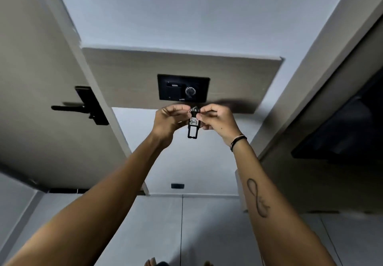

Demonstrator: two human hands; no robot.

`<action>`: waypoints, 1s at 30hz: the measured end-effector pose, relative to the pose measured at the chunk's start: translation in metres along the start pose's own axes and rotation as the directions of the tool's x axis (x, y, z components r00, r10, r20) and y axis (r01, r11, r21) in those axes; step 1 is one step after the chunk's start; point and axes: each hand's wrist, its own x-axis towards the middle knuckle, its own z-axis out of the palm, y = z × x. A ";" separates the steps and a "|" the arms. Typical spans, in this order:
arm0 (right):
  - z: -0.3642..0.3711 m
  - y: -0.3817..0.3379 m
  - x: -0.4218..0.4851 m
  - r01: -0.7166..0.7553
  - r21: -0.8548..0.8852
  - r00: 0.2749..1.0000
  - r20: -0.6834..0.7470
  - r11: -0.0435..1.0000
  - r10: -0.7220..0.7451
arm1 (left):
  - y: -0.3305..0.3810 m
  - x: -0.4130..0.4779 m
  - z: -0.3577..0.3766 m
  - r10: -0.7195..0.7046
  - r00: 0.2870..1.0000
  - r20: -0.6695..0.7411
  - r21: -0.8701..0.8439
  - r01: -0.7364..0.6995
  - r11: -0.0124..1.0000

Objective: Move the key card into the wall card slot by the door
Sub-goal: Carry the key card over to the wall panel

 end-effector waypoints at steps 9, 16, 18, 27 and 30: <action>0.022 -0.142 0.014 0.244 0.002 0.968 -0.059 0.970 -0.244 | 0.135 0.001 -0.011 0.228 0.973 0.040 -0.041 -0.227 0.973; 0.014 -0.242 0.017 0.413 0.030 0.907 -0.101 0.910 -0.408 | 0.228 0.003 0.007 0.413 0.909 0.061 -0.019 -0.412 0.911; 0.013 -0.256 0.016 0.434 0.041 0.897 -0.112 0.900 -0.427 | 0.243 0.004 0.012 0.440 0.896 0.066 -0.002 -0.441 0.898; 0.009 -0.271 0.022 0.460 0.106 0.884 -0.143 0.881 -0.445 | 0.265 0.014 0.021 0.479 0.874 0.081 0.019 -0.481 0.876; 0.008 -0.272 0.026 0.464 0.104 0.883 -0.138 0.880 -0.450 | 0.264 0.018 0.021 0.483 0.873 0.069 0.006 -0.484 0.875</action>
